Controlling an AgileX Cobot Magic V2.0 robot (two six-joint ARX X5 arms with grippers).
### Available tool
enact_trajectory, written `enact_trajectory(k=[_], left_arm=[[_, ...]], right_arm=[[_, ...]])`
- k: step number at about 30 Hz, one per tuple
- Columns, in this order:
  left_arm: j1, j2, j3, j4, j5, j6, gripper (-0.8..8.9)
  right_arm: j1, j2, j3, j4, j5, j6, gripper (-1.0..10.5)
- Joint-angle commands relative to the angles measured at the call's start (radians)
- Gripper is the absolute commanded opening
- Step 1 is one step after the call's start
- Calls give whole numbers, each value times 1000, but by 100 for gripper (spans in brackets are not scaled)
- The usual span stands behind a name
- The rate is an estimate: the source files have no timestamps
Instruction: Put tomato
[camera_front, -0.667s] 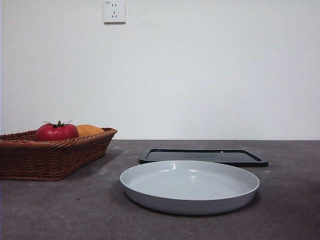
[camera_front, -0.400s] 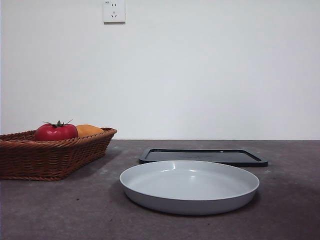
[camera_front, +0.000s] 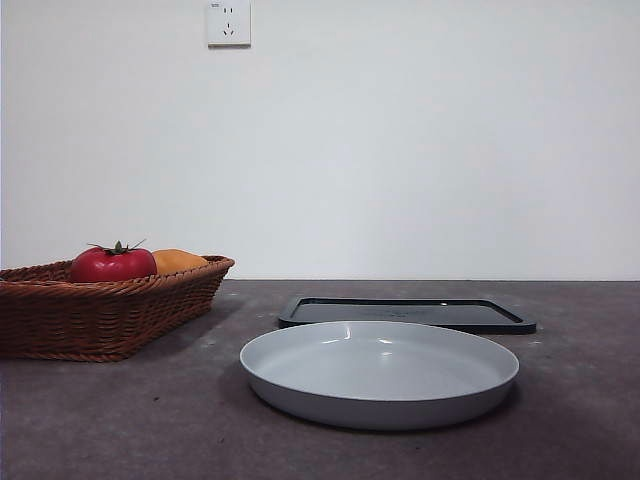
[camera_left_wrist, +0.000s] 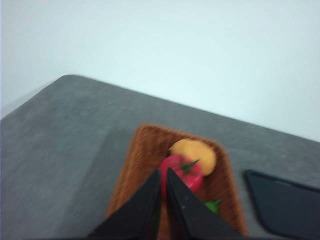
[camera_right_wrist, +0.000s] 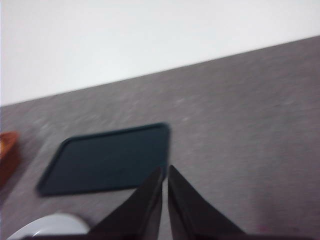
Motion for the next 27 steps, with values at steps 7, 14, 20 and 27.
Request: enact_trajectory(k=[7,14,20,27], left_arm=[[-39,303,275,-109,191,-4,16],[-100,512,393,-172,368,6,15],[-186,668,426,-192,516,6,16],[-240,726,426,-226,518,6,35]], right_arm=[[40,301,233,-103,-182,-36,12],[177,478,375,-193,-225,-163,11],[321,602,428,-298,-196,-207,12],[347,631,428,-328,-195,-226,12]])
